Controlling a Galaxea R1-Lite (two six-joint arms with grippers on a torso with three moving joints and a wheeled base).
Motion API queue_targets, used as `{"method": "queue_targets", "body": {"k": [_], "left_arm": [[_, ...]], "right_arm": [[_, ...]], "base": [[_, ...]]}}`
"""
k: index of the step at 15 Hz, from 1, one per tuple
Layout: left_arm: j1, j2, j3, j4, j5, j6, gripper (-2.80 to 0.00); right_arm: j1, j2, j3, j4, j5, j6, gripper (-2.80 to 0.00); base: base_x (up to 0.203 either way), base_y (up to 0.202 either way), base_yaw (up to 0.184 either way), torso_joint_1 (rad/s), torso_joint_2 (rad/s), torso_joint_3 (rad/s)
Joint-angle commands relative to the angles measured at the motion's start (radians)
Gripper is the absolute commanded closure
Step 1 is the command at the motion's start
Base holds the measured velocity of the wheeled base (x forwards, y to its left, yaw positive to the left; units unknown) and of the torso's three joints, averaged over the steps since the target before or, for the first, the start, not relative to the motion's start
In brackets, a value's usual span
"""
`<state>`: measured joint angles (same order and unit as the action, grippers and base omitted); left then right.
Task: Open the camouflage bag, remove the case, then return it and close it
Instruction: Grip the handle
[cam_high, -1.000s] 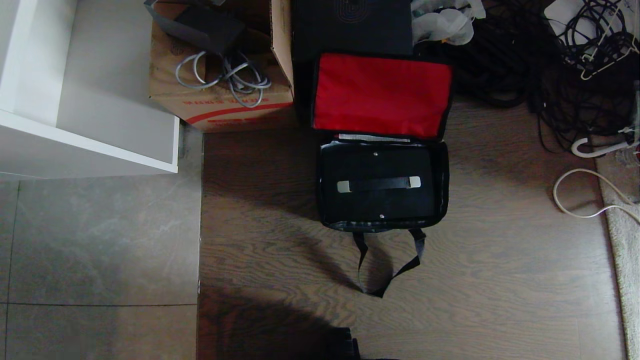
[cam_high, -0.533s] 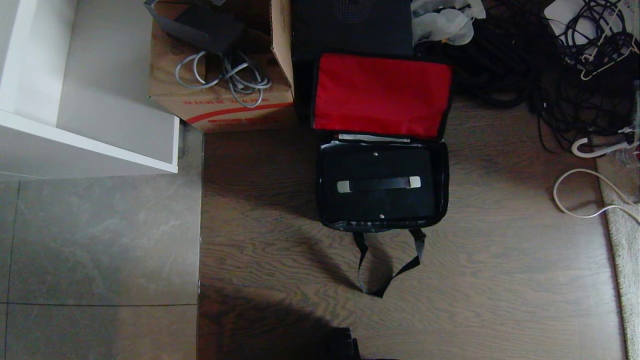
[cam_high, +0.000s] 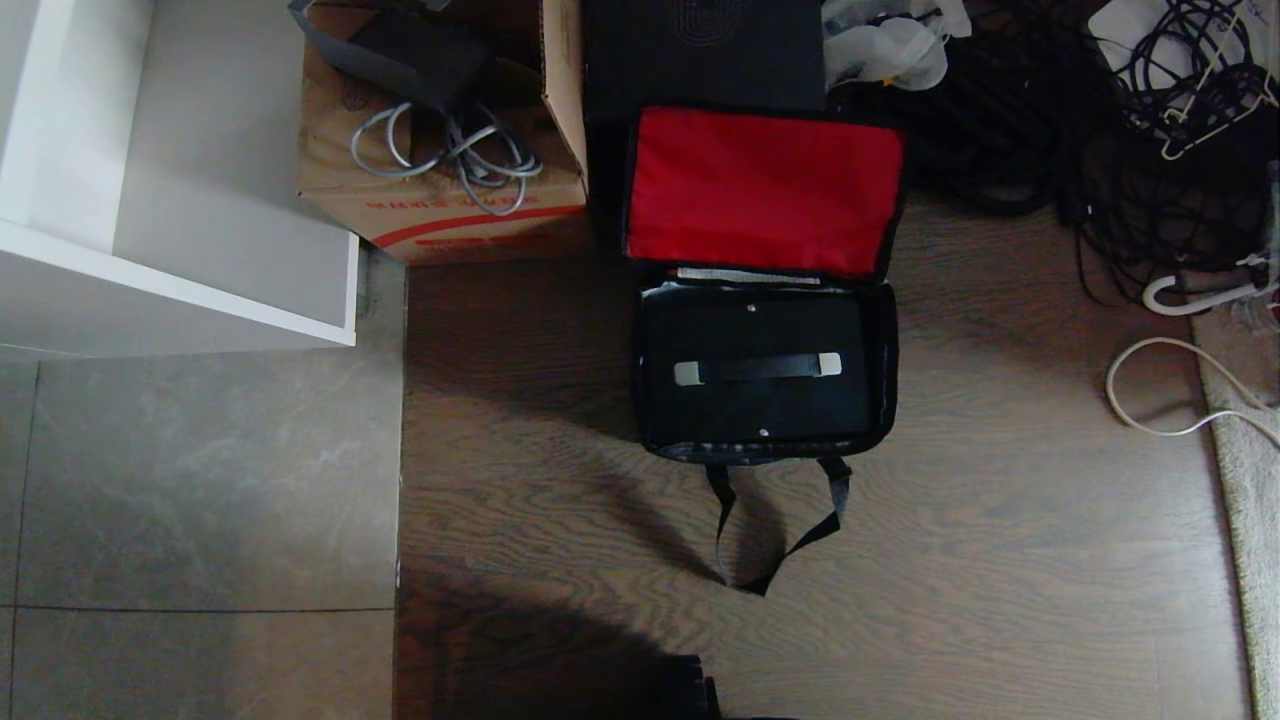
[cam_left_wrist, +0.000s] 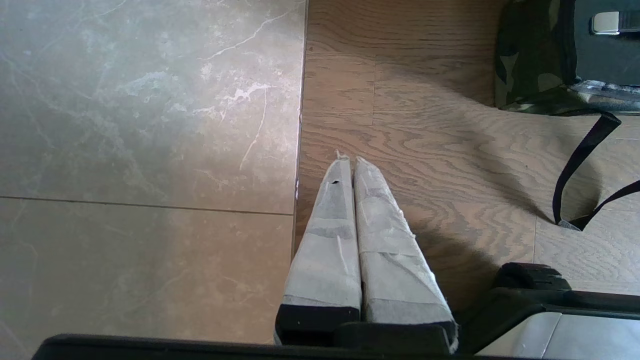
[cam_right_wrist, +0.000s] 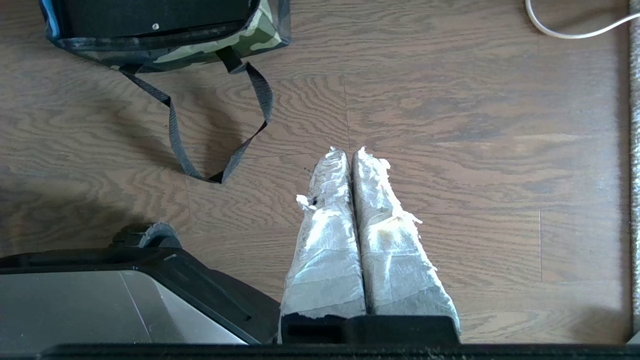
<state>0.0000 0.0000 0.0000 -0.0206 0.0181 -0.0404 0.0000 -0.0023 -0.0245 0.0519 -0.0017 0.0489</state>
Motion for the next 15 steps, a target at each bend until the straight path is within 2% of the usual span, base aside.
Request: {"method": "queue_targets", "body": {"k": [1, 15], "left_arm": [[0.000, 0.000, 0.009, -0.001, 0.000, -0.001, 0.00], [0.000, 0.000, 0.009, -0.001, 0.000, 0.004, 0.00]], "right_arm": [[0.002, 0.002, 0.000, 0.000, 0.000, 0.000, 0.00], [0.000, 0.002, 0.000, 0.000, 0.000, 0.000, 0.00]], "base": [[0.000, 0.000, 0.000, 0.000, 0.00, 0.000], [0.000, 0.000, 0.000, 0.000, 0.00, 0.000]]}}
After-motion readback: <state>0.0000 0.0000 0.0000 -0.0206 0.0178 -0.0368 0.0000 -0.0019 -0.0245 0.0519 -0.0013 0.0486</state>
